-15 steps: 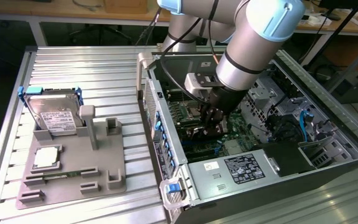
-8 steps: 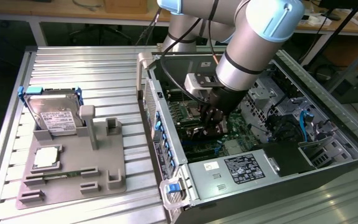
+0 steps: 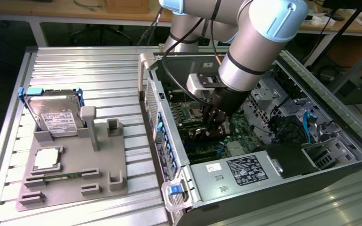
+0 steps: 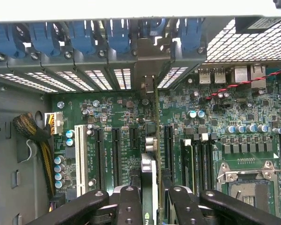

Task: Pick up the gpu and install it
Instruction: 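Insert the gpu into the slot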

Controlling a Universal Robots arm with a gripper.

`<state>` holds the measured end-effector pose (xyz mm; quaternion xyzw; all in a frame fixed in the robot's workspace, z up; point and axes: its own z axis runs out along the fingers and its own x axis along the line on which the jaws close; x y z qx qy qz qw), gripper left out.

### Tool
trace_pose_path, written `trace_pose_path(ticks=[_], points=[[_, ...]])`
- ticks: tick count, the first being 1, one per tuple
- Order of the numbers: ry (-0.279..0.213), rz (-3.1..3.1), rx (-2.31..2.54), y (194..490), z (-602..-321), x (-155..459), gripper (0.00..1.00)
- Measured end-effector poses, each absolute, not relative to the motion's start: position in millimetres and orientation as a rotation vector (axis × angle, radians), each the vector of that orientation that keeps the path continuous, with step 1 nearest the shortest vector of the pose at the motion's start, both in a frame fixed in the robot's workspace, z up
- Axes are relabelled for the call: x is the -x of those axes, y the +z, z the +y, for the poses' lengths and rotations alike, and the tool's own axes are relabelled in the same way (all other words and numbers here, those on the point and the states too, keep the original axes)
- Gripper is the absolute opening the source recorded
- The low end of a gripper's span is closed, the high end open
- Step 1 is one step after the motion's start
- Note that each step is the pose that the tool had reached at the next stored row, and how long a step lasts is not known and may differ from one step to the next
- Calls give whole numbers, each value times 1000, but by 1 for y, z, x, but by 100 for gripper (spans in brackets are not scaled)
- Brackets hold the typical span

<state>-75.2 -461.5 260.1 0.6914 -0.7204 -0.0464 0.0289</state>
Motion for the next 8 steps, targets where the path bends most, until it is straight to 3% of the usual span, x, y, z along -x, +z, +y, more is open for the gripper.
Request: trace_pose_path(ticks=[8], points=[[-143, -2222, -2133, 260, -461, 75, 27]])
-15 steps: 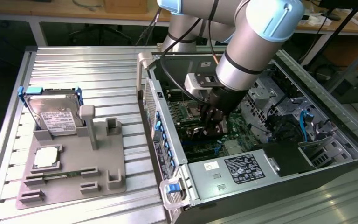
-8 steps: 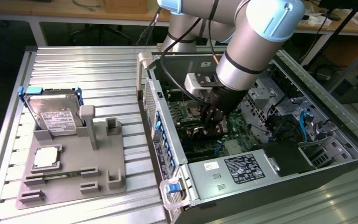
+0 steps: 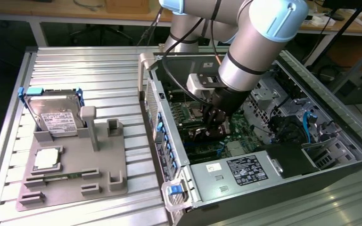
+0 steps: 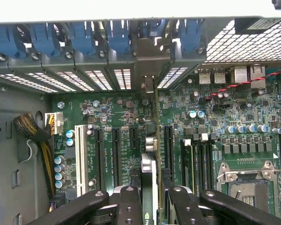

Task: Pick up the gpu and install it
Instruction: 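Insert the gpu into the slot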

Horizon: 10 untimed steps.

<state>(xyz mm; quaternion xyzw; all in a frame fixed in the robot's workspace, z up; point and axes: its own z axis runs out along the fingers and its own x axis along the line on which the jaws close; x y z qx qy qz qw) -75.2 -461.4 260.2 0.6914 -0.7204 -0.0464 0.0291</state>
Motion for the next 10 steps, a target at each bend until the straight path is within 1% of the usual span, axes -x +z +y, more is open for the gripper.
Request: trace_pose_path(ticks=[10], points=[[-143, -2222, -2133, 262, -460, 76, 27]])
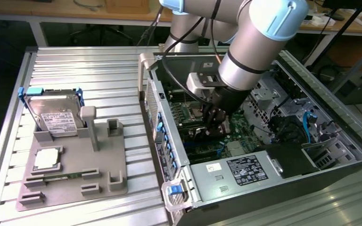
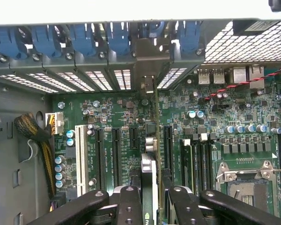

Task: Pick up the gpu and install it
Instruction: 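Insert the gpu into the slot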

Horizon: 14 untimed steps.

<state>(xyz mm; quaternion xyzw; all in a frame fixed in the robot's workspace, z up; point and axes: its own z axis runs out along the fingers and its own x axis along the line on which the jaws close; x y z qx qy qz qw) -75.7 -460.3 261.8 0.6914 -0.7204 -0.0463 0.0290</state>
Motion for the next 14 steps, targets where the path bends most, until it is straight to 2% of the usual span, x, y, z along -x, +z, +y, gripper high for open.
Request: trace_pose_path(ticks=[14], points=[[-142, -2222, -2133, 258, -459, 76, 27]])
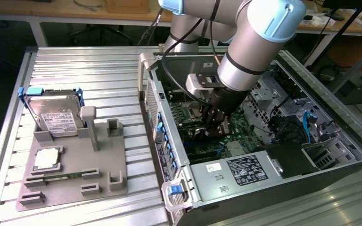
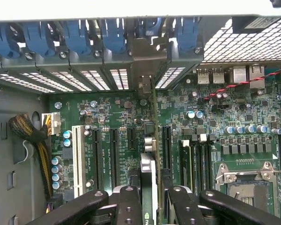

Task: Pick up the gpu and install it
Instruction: 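Insert the gpu into the slot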

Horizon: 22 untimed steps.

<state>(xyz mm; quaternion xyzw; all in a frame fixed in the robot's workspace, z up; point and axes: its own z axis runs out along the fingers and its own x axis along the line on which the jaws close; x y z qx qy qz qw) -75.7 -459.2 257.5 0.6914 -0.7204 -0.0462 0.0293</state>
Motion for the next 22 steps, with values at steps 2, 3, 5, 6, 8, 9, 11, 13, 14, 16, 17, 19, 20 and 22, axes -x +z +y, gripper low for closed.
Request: trace_pose_path(ticks=[2, 3, 5, 6, 8, 9, 11, 13, 14, 16, 17, 19, 20, 22], points=[[-143, -2222, -2133, 256, -459, 76, 27], [-143, -2222, -2133, 255, -459, 76, 27], [-143, -2222, -2133, 253, -459, 76, 27], [-143, -2222, -2133, 251, -459, 76, 27], [-142, -2222, -2133, 250, -460, 76, 27], [-142, -2222, -2133, 250, -460, 76, 27], [-142, -2222, -2133, 250, -460, 76, 27], [-142, -2222, -2133, 250, -459, 76, 27], [-143, -2222, -2133, 250, -459, 76, 27], [-143, -2222, -2133, 250, -459, 76, 27], [-143, -2222, -2133, 250, -459, 76, 27], [-143, -2222, -2133, 250, -459, 76, 27], [-143, -2222, -2133, 250, -459, 76, 27], [-142, -2222, -2133, 250, -459, 76, 27]])
